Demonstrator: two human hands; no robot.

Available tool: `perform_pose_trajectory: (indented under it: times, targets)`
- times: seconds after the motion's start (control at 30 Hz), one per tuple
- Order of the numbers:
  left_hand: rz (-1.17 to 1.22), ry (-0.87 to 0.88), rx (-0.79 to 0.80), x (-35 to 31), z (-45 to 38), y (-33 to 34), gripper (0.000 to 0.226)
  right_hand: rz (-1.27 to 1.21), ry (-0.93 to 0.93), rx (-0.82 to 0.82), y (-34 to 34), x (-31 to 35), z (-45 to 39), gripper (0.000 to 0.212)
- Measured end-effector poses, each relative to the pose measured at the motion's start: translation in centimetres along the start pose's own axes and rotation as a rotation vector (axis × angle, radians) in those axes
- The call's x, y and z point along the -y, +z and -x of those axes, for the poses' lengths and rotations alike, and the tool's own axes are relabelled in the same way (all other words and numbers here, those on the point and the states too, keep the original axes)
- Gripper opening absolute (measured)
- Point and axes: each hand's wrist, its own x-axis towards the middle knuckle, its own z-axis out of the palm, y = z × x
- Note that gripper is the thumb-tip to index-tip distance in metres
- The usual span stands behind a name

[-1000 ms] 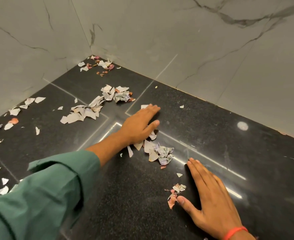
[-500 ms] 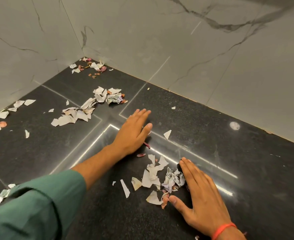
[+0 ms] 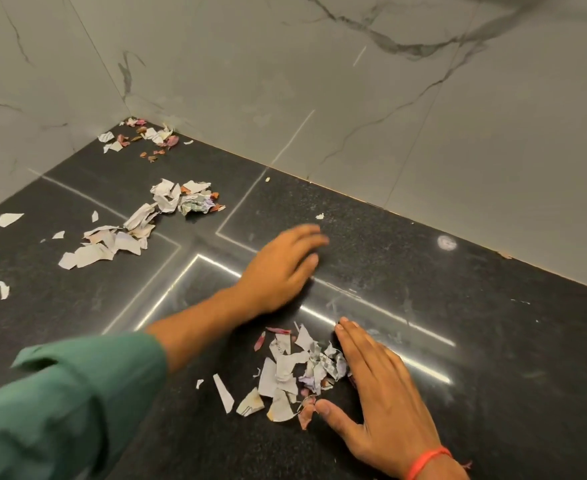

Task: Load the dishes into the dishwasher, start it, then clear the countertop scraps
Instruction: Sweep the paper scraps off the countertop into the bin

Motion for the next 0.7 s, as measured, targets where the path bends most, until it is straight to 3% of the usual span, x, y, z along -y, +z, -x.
perform_pose_trajectory:
  times: [0.1, 0.27, 0.43, 0.7]
  targets:
    - [-0.126, -0.142, 0.050, 1.8, -6.4, 0.3, 0.064, -0.004, 0.000, -0.018, 0.1, 0.0, 0.0, 0.099]
    - [-0.375, 0.013, 0.199, 2.4, -7.3, 1.8, 0.063, -0.014, 0.005, -0.021, 0.3, -0.1, 0.0, 0.099]
    - [-0.221, 0.191, 0.279, 0.2, 0.7, 0.8, 0.059, -0.006, 0.002, -0.013, 0.1, -0.1, -0.1, 0.101]
    - [0.177, 0.062, 0.361, -5.1, 12.3, -1.2, 0.049, -0.031, -0.008, -0.017, 0.3, -0.3, 0.0, 0.099]
